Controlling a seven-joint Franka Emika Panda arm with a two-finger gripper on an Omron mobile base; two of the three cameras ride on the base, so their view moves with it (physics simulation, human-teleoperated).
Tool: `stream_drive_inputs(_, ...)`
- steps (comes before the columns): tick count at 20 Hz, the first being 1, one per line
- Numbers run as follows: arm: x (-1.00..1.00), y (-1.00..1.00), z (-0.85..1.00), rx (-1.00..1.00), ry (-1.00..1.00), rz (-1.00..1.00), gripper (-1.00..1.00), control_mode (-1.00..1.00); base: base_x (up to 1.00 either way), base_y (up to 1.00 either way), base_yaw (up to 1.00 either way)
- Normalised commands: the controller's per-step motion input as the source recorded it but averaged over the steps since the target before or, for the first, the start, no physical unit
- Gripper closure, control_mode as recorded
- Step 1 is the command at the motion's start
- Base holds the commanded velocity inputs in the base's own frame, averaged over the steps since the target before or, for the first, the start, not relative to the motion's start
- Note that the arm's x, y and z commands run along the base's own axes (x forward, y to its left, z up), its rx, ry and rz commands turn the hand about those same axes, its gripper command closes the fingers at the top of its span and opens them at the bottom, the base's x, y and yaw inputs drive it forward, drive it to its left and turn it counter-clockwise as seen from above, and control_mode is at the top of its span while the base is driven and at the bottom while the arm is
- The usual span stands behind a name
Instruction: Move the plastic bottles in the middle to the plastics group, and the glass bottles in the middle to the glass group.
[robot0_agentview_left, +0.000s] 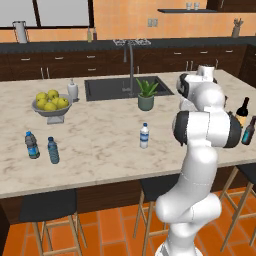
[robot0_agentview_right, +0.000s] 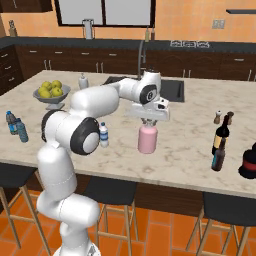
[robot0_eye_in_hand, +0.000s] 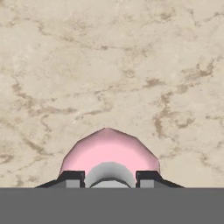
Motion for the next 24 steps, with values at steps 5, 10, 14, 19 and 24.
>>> stream_drive_inputs(5,-0.13,-0.68,0.0,0.0,0.0,-0.24,1.0,-1.0,0.0,0.0,0.0)
stream_drive_inputs(10,-0.05,-0.69,-0.02,0.0,0.0,-0.19,1.0,-1.0,0.0,0.0,0.0)
stream_drive_inputs(14,0.0,-0.58,0.0,-0.02,-0.03,-0.14,1.0,-1.0,0.0,0.0,0.0)
stream_drive_inputs(19,0.0,-0.54,0.0,-0.04,-0.13,-0.13,1.0,-1.0,0.0,0.0,0.0)
stream_drive_inputs(24,0.0,-0.53,0.0,-0.03,-0.06,-0.17,1.0,-1.0,0.0,0.0,0.0)
